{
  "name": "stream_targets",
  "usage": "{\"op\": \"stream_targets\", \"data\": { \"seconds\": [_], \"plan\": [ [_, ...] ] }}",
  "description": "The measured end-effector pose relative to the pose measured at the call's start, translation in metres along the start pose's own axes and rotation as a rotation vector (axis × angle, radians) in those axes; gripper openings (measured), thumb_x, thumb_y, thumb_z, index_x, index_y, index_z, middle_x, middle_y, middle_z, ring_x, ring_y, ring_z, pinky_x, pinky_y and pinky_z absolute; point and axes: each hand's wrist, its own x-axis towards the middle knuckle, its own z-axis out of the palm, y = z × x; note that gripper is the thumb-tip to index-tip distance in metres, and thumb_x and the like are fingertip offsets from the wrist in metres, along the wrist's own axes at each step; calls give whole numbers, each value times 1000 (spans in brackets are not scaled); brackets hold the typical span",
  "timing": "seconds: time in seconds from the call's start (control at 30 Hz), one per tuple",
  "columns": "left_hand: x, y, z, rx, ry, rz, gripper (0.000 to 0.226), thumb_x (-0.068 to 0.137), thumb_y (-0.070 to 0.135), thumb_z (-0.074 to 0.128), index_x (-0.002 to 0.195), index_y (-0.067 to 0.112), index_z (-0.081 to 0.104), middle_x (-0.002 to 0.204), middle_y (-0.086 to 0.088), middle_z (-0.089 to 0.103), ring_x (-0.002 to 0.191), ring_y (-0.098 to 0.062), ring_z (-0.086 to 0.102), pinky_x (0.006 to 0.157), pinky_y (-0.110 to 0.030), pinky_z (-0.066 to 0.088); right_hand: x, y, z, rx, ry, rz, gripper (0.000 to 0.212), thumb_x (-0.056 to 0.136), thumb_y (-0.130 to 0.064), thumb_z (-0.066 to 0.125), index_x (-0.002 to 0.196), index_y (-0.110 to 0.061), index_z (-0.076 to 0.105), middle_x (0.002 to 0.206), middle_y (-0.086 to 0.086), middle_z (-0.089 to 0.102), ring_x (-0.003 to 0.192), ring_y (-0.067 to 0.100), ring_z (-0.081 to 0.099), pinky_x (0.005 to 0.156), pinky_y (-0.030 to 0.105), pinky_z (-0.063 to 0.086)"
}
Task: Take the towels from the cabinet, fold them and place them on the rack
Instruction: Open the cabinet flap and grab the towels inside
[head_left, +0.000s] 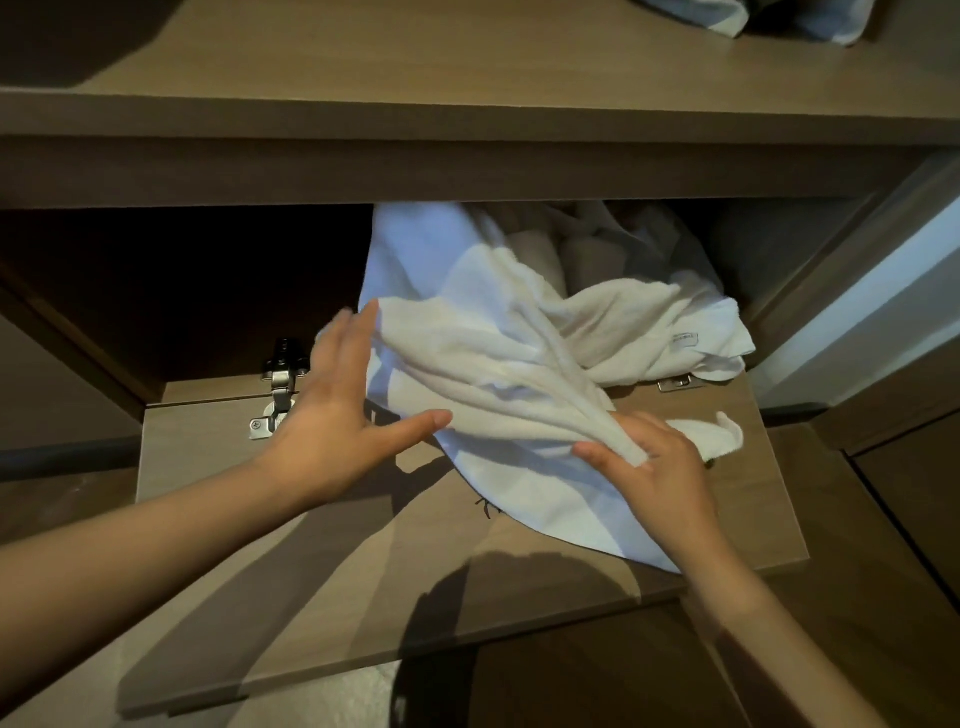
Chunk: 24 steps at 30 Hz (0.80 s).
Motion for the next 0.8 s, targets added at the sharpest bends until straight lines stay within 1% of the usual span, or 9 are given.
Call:
{"op": "stream_targets", "data": {
  "seconds": [0.13, 0.23, 0.33, 0.4, 0.47, 0.5, 0.57, 0.63, 0.8],
  "plan": [
    [10, 0, 2, -116, -69, -152, 119, 55, 80, 63, 150, 37, 5, 159, 4, 17, 144, -26, 24, 111, -51, 33, 7, -8, -1, -65, 60, 18, 65, 66, -68, 65, 115, -26, 58, 142, -5, 42, 128, 8, 43, 84, 9, 37],
    [12, 9, 6, -299, -80, -195, 107, 56, 78, 68, 142, 43, 15, 139, 16, 41, 129, -22, 44, 102, -45, 44, 28, -22, 0, -298, 26, -211, 110, 67, -71, 64, 154, -26, 15, 165, -5, -4, 149, 7, 3, 108, 30, 35],
    [9, 17, 12, -430, -39, -243, 92, 52, 80, 70, 127, 55, 21, 120, 28, 44, 120, -20, 48, 96, -50, 50, 53, -31, 2, -454, -131, -306, 127, 64, -80, 58, 155, -30, -17, 162, -2, -25, 150, 22, -20, 121, 49, 9],
    [5, 19, 16, -431, -2, -291, 99, 50, 83, 69, 130, 50, 21, 125, 19, 44, 119, -20, 48, 92, -42, 53, 65, -28, 5, -483, -246, -264, 129, 65, -78, 62, 153, -33, -20, 164, -3, -21, 150, 23, -19, 122, 53, 1],
    [2, 19, 18, -480, -9, -364, 108, 47, 84, 68, 136, 48, 18, 117, 21, 45, 104, -16, 55, 66, -22, 56, 70, -21, 9, -476, -336, -186, 124, 68, -72, 66, 152, -38, -18, 166, -4, 0, 152, 19, -5, 121, 56, -2],
    [2, 18, 19, -519, -38, -404, 116, 47, 84, 68, 141, 50, 11, 115, 22, 46, 99, -17, 58, 59, -20, 55, 72, -17, 12, -461, -354, -162, 120, 70, -70, 67, 153, -40, -15, 164, -3, 13, 151, 17, 7, 120, 56, -3],
    [3, 15, 19, -591, -93, -419, 115, 48, 82, 70, 141, 57, 7, 114, 26, 52, 99, -21, 63, 65, -30, 58, 73, -15, 17, -435, -344, -160, 111, 71, -70, 62, 153, -43, -7, 153, -3, 36, 144, 17, 29, 120, 56, -2],
    [6, 15, 21, -670, -115, -379, 101, 51, 78, 75, 135, 59, 21, 116, 27, 59, 99, -20, 67, 71, -39, 60, 75, -17, 20, -406, -324, -164, 104, 70, -74, 57, 154, -44, 3, 142, -4, 50, 134, 15, 41, 121, 52, 6],
    [9, 15, 32, -899, -67, -443, 88, 51, 68, 83, 126, 46, 42, 123, 8, 63, 106, -25, 67, 75, -51, 59, 63, -29, 29, -240, -263, -131, 96, 67, -70, 67, 149, -49, 20, 132, -11, 58, 110, 1, 39, 103, 37, 37]
  ]
}}
